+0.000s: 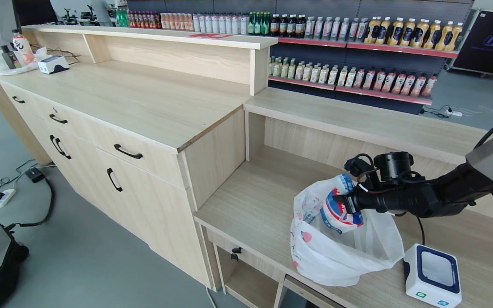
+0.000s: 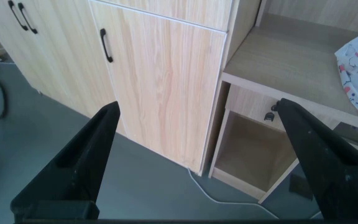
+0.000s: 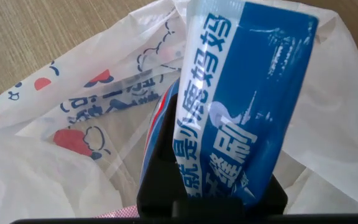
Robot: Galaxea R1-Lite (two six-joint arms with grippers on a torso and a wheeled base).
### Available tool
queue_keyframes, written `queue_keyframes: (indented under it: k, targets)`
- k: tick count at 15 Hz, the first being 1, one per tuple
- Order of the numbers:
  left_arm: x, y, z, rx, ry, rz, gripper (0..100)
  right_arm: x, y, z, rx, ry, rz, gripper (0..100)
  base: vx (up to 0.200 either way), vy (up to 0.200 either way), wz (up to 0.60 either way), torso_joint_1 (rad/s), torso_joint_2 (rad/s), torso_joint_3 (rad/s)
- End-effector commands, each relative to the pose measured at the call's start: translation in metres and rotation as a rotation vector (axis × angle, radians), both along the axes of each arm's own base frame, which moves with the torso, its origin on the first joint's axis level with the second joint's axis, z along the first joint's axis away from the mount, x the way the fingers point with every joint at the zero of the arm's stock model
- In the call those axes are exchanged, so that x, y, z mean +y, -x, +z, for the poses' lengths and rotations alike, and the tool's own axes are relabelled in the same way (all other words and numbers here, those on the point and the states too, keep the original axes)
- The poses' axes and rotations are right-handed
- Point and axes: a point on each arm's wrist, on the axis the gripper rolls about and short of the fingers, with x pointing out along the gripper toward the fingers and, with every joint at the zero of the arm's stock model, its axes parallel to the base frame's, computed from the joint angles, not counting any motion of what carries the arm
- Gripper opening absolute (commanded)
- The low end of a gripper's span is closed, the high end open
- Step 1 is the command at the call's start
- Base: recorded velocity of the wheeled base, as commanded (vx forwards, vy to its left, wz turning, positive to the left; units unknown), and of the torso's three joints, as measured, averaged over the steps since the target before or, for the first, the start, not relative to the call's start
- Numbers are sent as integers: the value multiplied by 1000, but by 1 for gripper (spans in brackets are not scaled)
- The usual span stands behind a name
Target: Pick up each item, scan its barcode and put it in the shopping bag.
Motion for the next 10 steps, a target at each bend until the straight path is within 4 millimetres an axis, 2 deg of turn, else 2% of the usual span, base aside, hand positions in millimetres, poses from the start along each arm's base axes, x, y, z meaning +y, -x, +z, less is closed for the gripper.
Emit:
queue_keyframes:
  k: [1,3,10]
  targets:
    - [0,0,0,0,0,0,100,0,-4,-6,7,-1,-2,0,0,0,0,0,0,0]
    - [0,0,0,0,0,0,100,2,-12,-8,-3,-3,0,0,0,0,0,0,0,0]
    - [0,0,0,0,0,0,100,-4,-17,-23,24,1,-15,0,0,0,0,0,0,0]
